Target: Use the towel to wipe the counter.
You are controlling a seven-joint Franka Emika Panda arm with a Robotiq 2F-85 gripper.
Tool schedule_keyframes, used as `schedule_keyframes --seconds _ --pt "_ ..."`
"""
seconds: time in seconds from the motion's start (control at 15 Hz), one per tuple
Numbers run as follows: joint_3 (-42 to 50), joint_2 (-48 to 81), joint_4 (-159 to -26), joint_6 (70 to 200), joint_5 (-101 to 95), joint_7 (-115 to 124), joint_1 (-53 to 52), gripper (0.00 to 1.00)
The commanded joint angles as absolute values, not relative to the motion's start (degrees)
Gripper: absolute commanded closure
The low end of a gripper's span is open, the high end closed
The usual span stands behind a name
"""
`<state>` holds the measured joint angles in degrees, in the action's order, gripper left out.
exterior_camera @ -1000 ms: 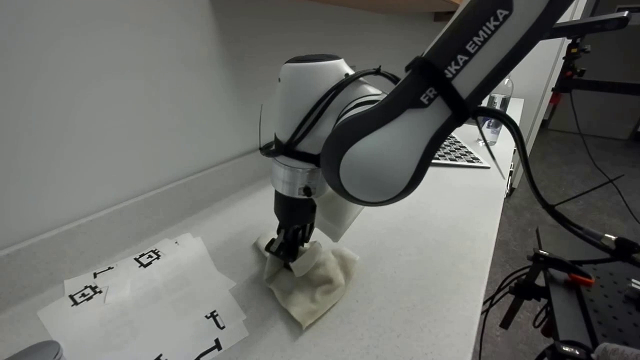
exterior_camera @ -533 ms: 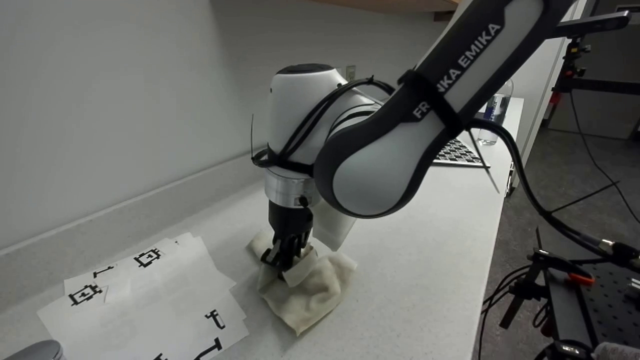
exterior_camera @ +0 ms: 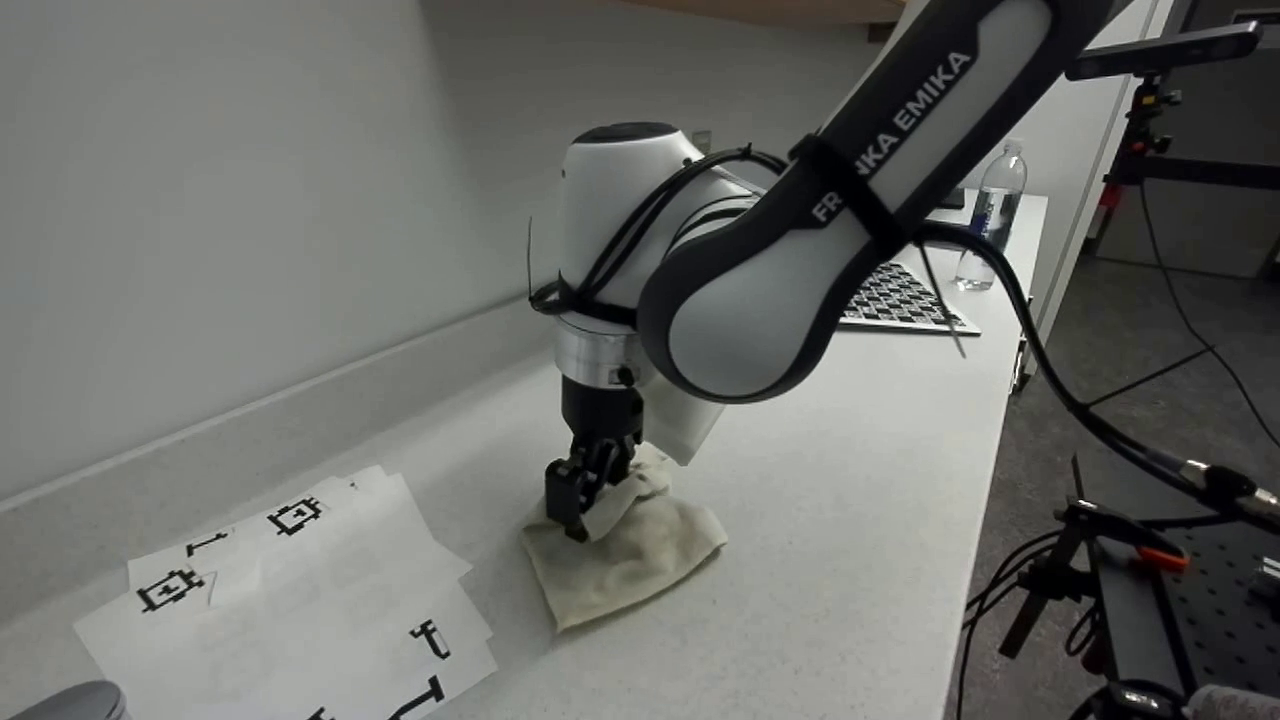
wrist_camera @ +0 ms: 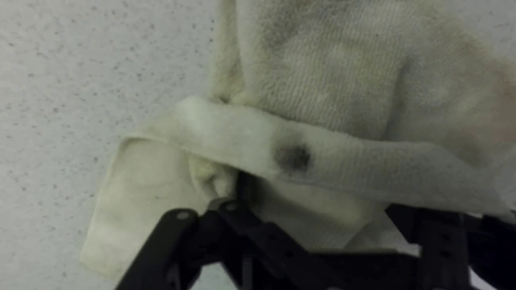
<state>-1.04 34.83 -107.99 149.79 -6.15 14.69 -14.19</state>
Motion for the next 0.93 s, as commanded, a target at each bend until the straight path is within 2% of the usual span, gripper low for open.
schedule_keyframes --seconds 0.0,0.87 --pt "-0.39 31.12 -109.86 146.48 -6.13 12.99 -13.18 0.0" --pt "-0.75 19.36 -115.16 141.22 -5.95 12.34 -10.5 0.0"
